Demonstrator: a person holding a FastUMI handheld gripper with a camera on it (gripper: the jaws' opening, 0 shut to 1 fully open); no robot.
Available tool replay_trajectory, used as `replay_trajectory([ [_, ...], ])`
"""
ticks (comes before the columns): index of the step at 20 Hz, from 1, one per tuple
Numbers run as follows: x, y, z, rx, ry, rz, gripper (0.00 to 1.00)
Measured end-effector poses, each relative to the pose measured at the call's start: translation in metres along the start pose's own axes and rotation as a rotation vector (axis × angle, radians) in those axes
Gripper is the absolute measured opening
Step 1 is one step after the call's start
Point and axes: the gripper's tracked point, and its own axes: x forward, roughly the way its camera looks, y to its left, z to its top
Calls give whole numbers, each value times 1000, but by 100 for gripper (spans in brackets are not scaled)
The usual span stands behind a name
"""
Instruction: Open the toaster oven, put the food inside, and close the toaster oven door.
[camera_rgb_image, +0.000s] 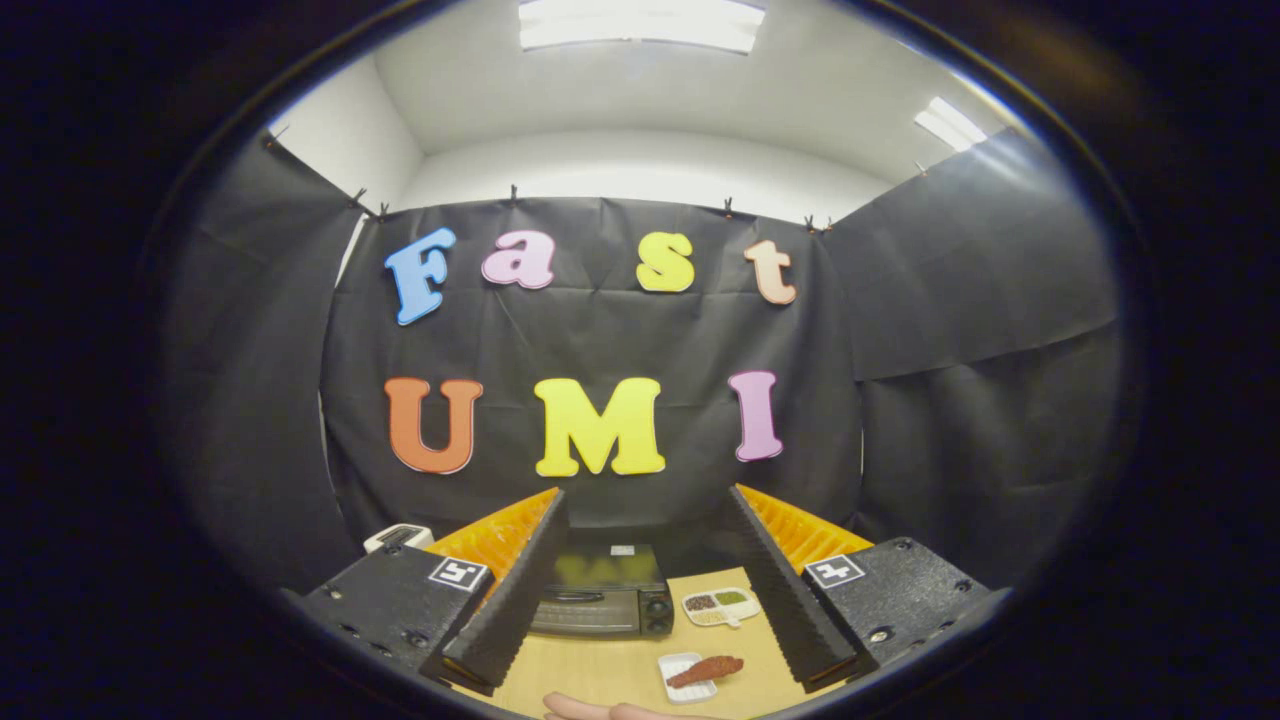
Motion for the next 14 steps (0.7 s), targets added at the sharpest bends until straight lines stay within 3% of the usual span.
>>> replay_trajectory([
  [7,27,9,-24,48,61,32,100],
  [14,119,51,-106,55,245,88,100],
])
